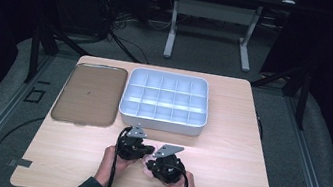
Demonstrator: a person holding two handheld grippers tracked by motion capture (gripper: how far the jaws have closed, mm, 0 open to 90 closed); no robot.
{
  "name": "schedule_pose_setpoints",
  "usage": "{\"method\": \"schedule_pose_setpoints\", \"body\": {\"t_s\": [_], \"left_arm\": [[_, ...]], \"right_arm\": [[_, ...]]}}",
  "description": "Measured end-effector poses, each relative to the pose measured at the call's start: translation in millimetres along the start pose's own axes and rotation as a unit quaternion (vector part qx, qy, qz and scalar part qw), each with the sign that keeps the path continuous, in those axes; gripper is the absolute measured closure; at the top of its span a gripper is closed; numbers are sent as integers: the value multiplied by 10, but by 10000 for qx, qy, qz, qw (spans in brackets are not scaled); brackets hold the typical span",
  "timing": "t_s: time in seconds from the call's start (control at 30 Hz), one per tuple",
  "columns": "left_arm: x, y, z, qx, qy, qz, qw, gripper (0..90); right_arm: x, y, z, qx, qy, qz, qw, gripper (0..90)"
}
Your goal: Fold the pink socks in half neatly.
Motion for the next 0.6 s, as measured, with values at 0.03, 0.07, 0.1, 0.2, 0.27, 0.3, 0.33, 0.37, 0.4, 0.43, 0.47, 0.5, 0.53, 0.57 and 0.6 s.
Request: {"method": "schedule_pose_setpoints", "body": {"t_s": [0.03, 0.07, 0.1, 0.2, 0.27, 0.3, 0.33, 0.37, 0.4, 0.43, 0.47, 0.5, 0.53, 0.57, 0.6], "left_arm": [[0, 4, -4, 11, -6, 2, 10000, 899], [0, 7, -7, 7, -14, -5, 10000, 899], [-2, 3, -11, -32, -16, -9, 10000, 899], [-5, 6, -20, -24, -43, -8, 10000, 899], [-7, 6, -25, -39, -55, -11, 10000, 899], [-9, 5, -27, -35, -60, -11, 10000, 899], [-9, 7, -29, -25, -70, -24, 10000, 899], [-11, 10, -32, -23, -70, -36, 10000, 899], [-13, 8, -35, -32, -80, -41, 10000, 899], [-14, 6, -37, -27, -98, -38, 9999, 899], [-16, 7, -39, -18, -96, -30, 9999, 899], [-15, 7, -38, -6, -99, -18, 9999, 899], [-14, 4, -38, -2, -111, 9, 9999, 899], [-14, -1, -36, -13, -118, 10, 9999, 899], [-16, 0, -39, 12, -108, 11, 9999, 899]], "right_arm": [[0, 0, -4, 1, 15, -5, 10000, 836], [-2, -2, -11, 17, 57, -20, 10000, 838], [9, -6, -16, 47, 19, -10, 10000, 841], [22, -17, -30, 57, -55, 20, 10000, 843], [22, -5, -37, 34, -44, -27, 10000, 842], [23, 1, -36, -9, -32, -47, 10000, 839], [17, 12, -38, -15, 2, -60, 10000, 834], [11, 23, -40, -23, 27, -60, 10000, 827], [2, 29, -42, -34, 44, -50, 10000, 819], [-17, 31, -45, -28, 95, 26, 9999, 811], [-41, 35, -46, 22, 100, 92, 9999, 801], [-70, 32, -48, 28, 114, 189, 9998, 788], [-107, 34, -50, 73, 132, 279, 9995, 772], [-149, 29, -50, 89, 158, 316, 9993, 754], [-201, 19, -48, 102, 192, 347, 9992, 732]]}}
Point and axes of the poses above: each handheld gripper's, and its own axes: x roughly forward along the jaws, z roughly out of its top, y roughly to its left, the point moved 5 cm from there along x, roughly forward along the jaws, and after that the axes turned 14 degrees about z, right-handed, at the moved point
